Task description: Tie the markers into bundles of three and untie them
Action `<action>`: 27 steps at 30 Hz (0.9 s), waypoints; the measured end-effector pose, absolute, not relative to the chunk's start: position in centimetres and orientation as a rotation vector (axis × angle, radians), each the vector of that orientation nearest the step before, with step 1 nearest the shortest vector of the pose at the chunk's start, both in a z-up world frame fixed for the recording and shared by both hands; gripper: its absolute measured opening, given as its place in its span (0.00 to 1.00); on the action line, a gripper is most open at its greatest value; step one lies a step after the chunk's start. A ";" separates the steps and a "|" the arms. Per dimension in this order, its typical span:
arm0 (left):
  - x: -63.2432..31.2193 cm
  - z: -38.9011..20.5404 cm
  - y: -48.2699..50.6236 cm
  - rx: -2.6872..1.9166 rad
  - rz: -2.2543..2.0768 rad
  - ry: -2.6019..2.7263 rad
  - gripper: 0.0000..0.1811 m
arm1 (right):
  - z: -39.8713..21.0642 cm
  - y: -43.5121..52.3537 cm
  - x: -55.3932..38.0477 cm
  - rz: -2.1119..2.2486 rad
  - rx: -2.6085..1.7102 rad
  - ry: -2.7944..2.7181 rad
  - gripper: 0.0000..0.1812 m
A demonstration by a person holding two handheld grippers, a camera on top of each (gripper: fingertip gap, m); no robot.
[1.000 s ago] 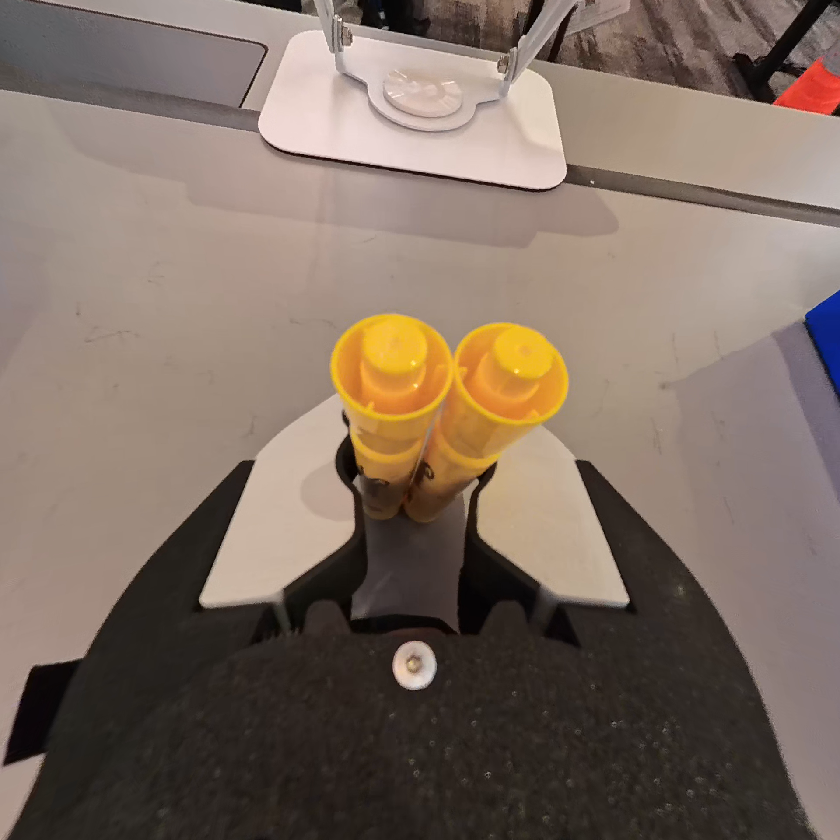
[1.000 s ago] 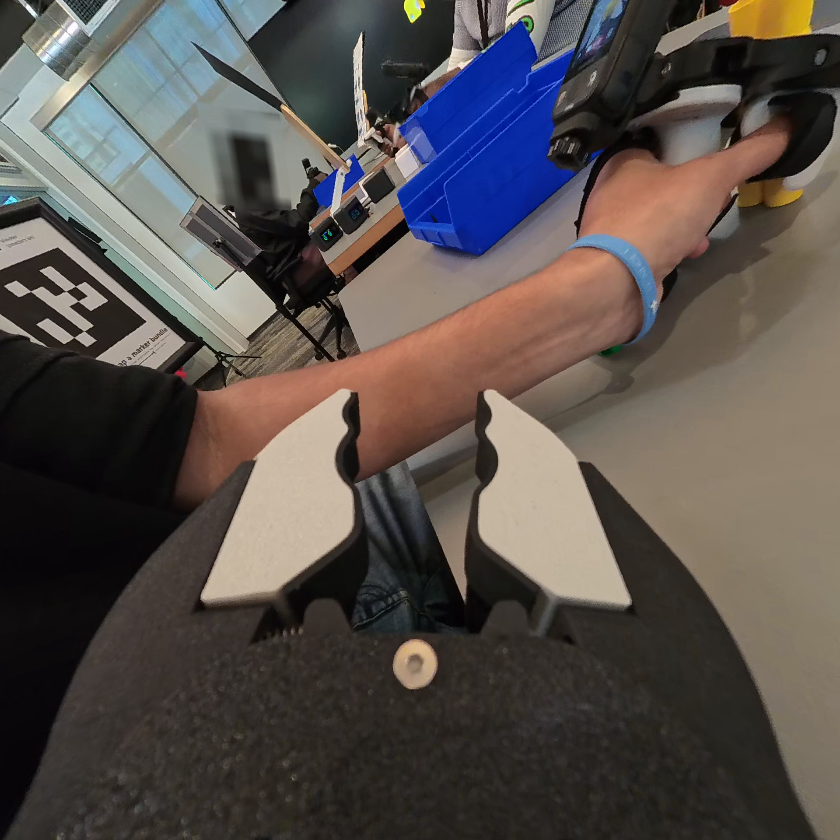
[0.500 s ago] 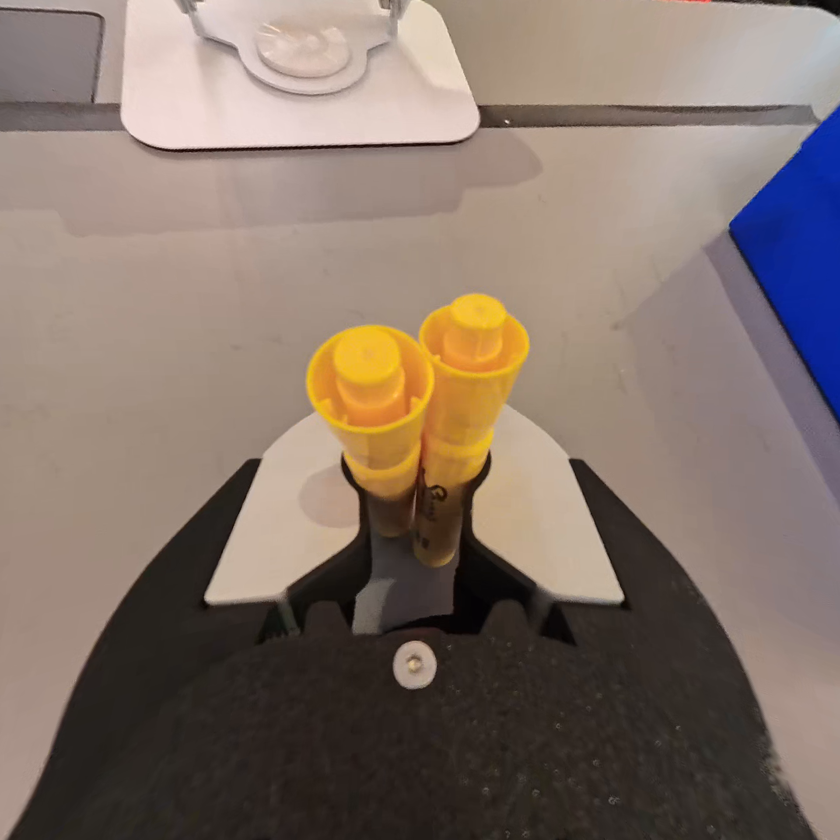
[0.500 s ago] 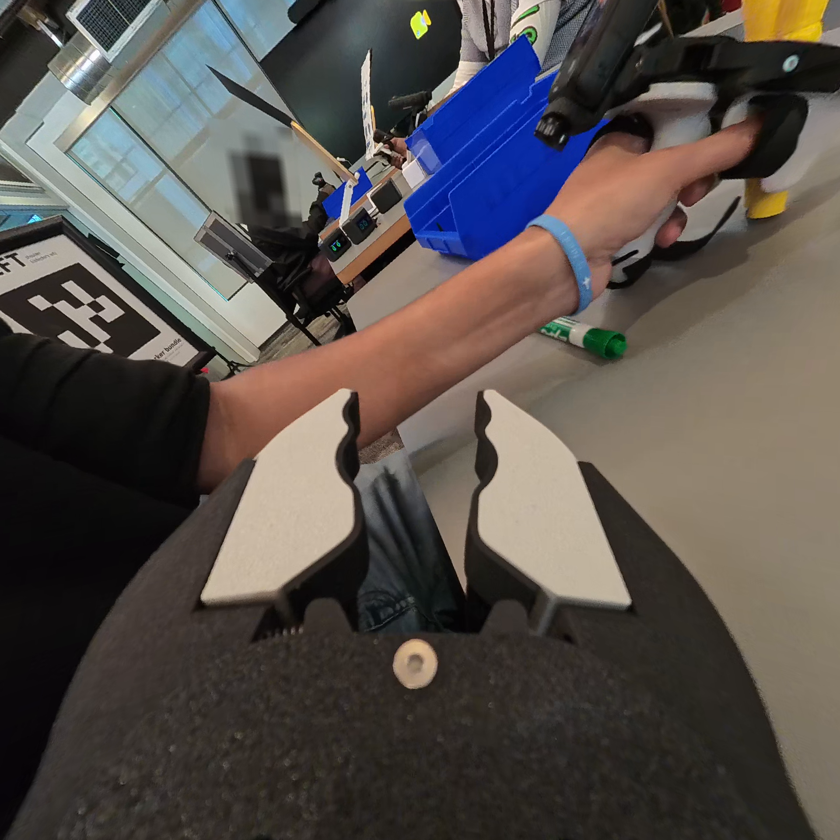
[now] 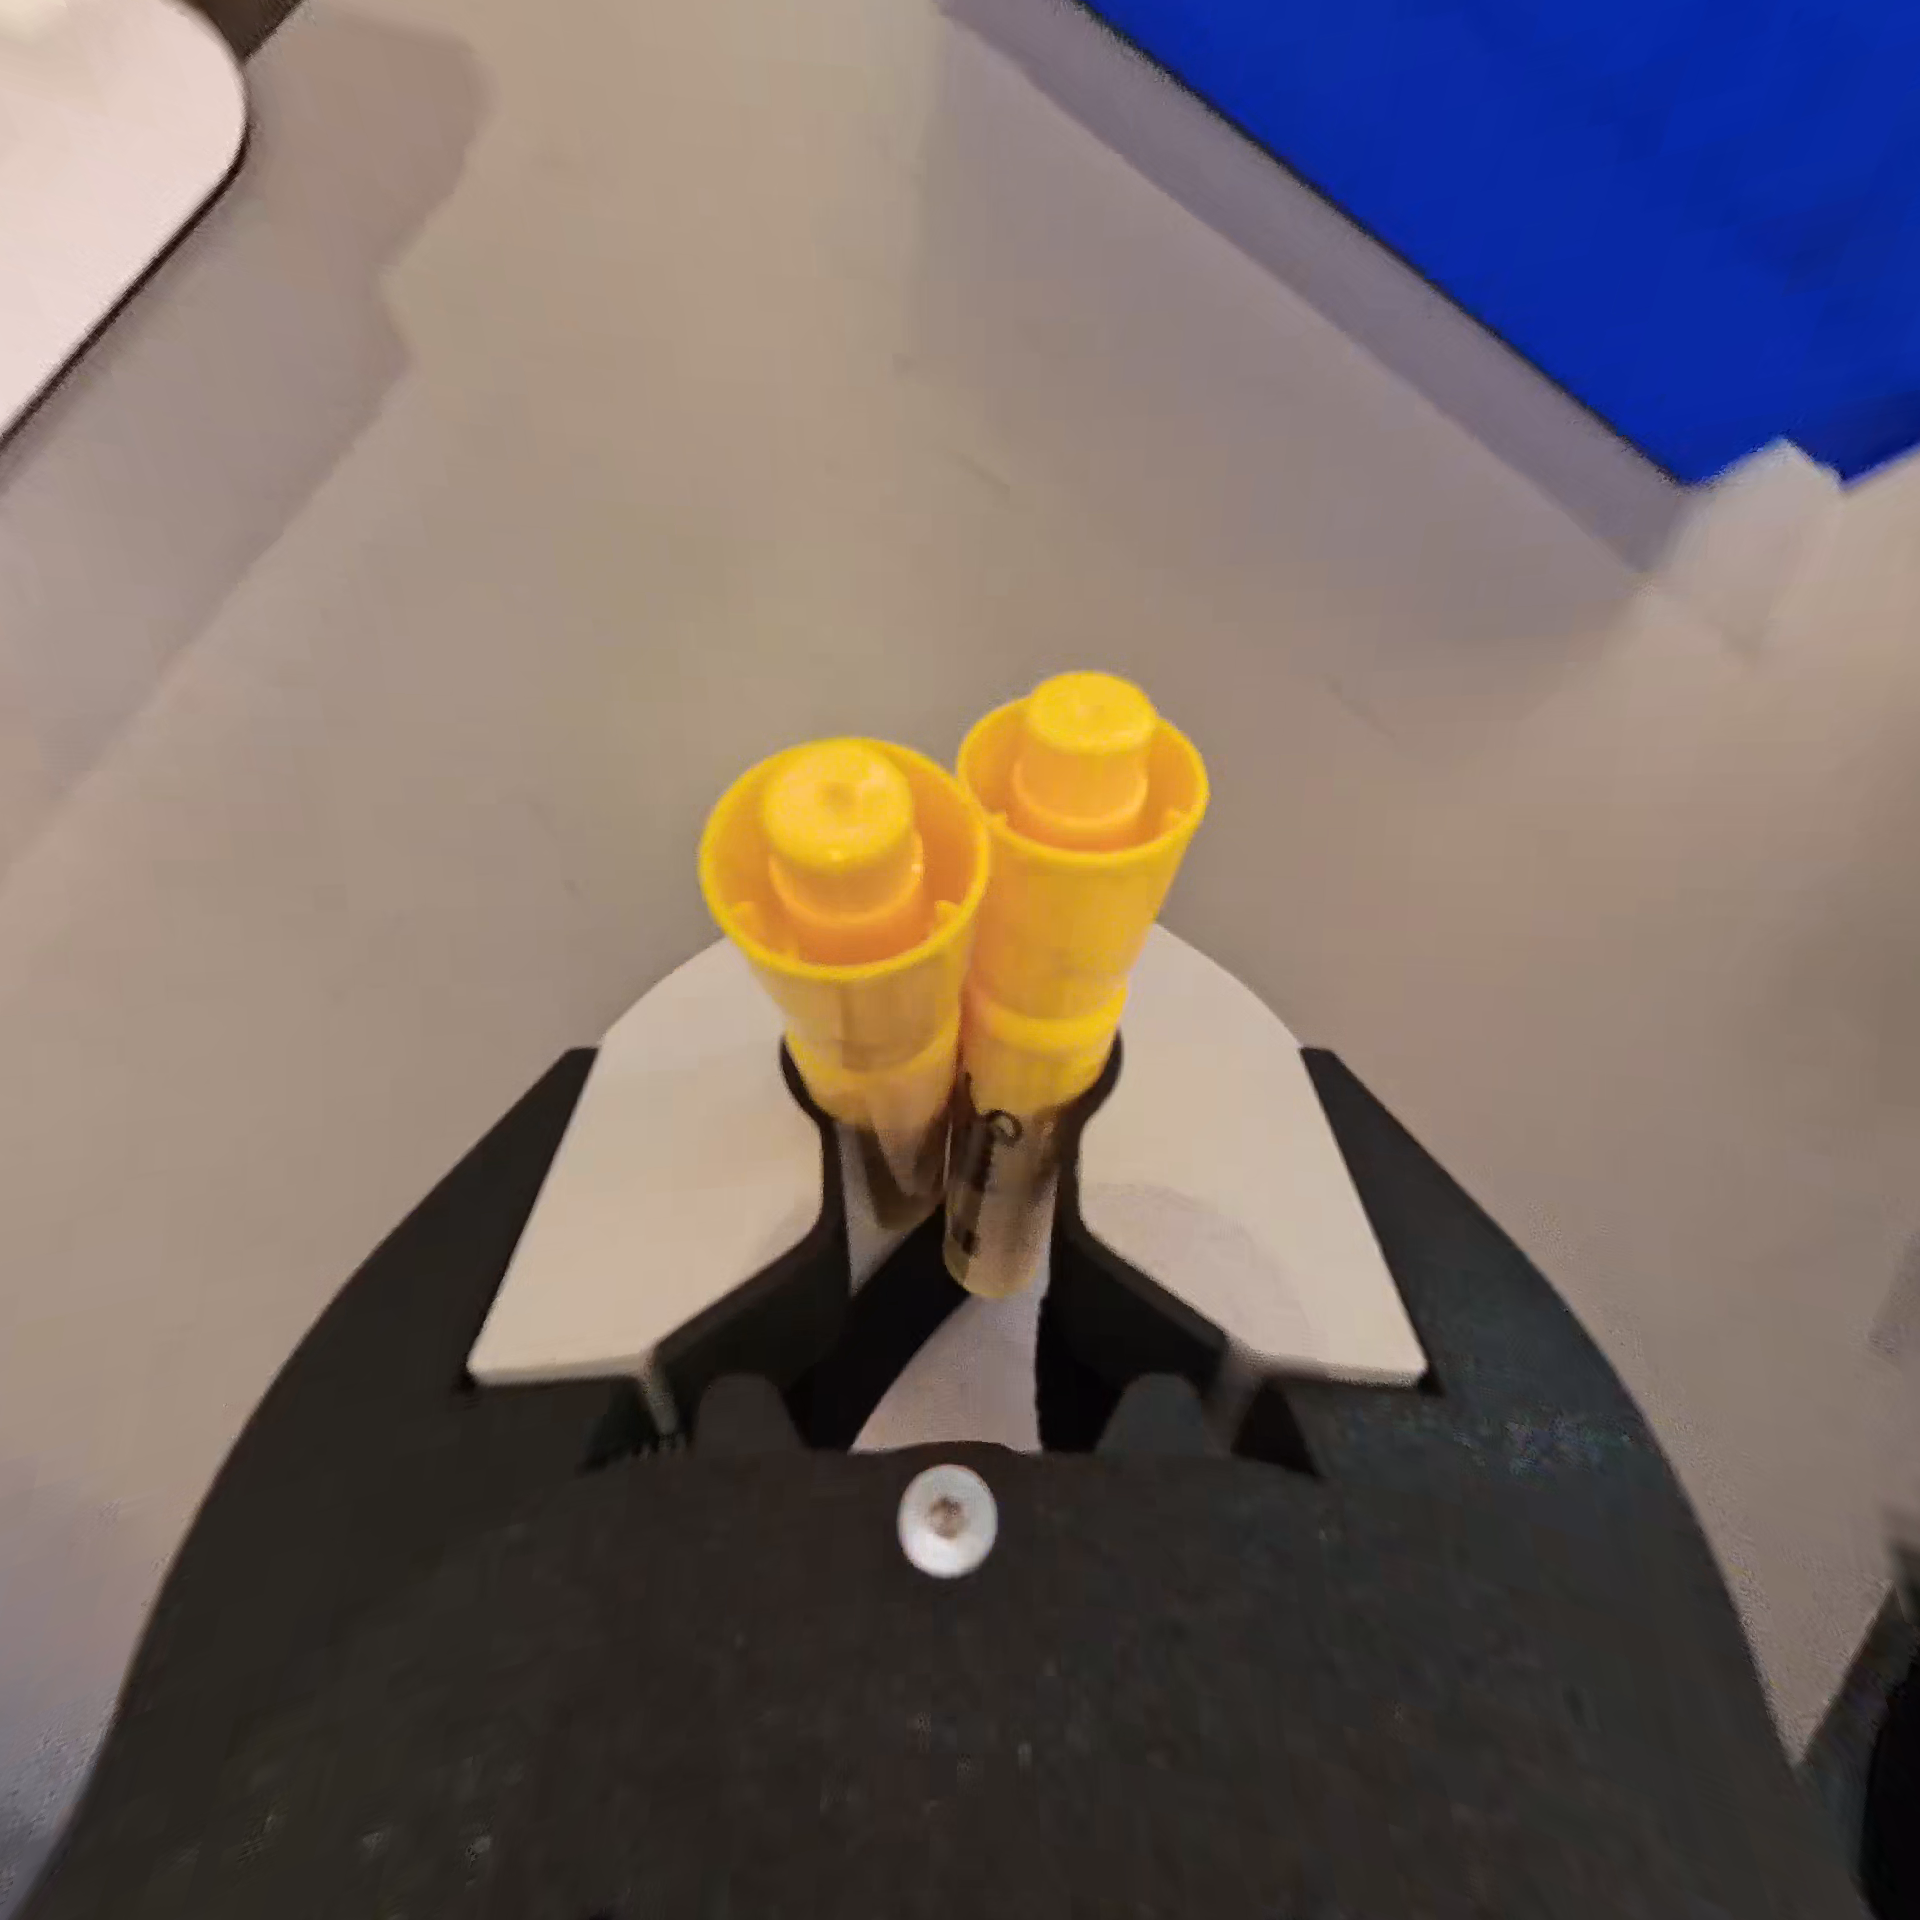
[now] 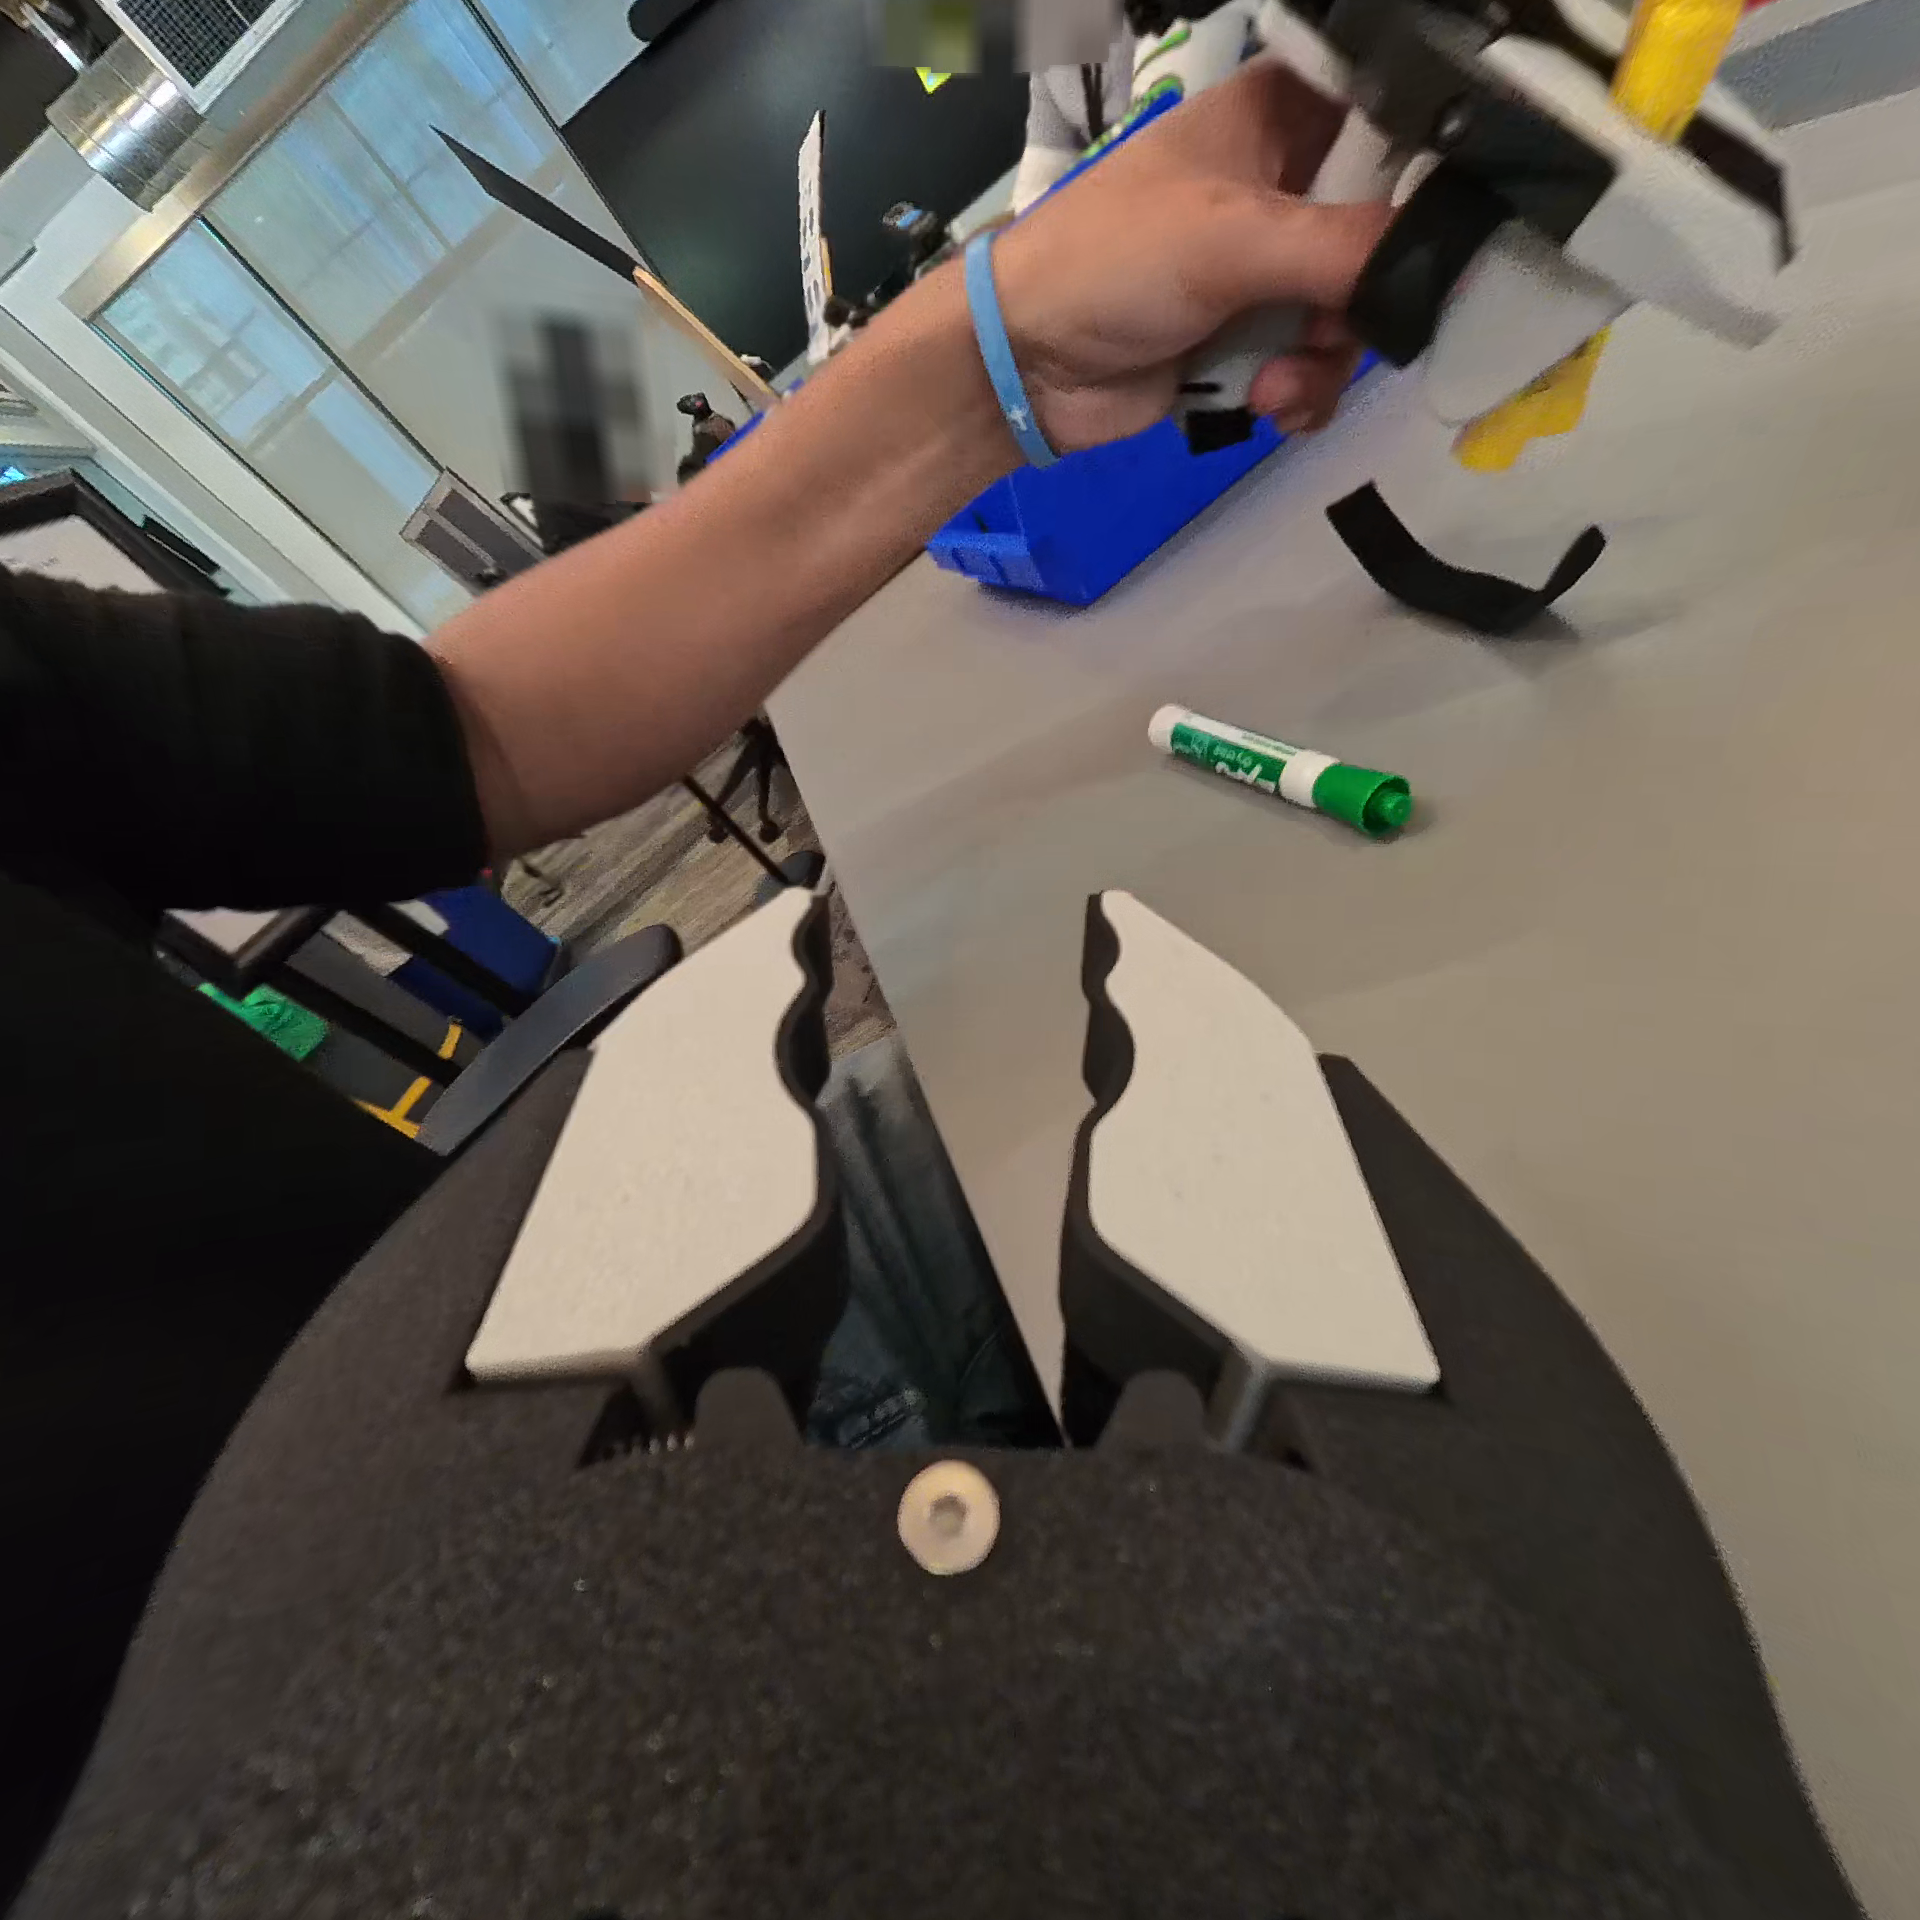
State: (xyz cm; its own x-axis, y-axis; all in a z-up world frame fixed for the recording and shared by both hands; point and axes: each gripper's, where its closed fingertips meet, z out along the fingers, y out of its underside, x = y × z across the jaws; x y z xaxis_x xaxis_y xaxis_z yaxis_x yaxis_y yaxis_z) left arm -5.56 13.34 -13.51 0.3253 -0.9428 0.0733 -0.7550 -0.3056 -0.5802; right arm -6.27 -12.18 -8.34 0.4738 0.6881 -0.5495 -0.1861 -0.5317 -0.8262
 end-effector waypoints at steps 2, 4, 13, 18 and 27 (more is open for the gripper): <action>-6.5 -13.0 12.0 -2.091 -0.541 1.681 0.23 | -8.2 -11.2 -6.2 1.125 -1.796 -0.411 0.23; -7.6 -12.8 11.0 -2.029 -0.478 1.844 0.23 | -7.7 -8.9 -5.9 1.023 -1.795 -0.365 0.24; -10.4 -13.5 10.2 -1.858 -0.291 2.166 0.23 | -3.9 6.7 -7.8 0.884 -1.833 -0.293 0.25; -11.0 -14.5 11.4 -1.823 -0.211 2.224 0.23 | -5.6 11.0 -10.2 1.061 -1.956 -0.232 0.21; -10.4 -14.7 12.5 -1.752 -0.292 2.210 0.22 | -7.5 12.8 -9.4 1.172 -2.005 -0.136 0.11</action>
State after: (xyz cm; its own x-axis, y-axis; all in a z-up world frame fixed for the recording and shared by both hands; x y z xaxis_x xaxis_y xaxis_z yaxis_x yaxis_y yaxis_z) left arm -10.39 12.51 -14.75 -0.2076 -0.9719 -0.1107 -0.9097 0.2335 -0.3434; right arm -9.35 12.77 -7.55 0.5663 0.4516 -0.6895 -0.2819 -0.6800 -0.6769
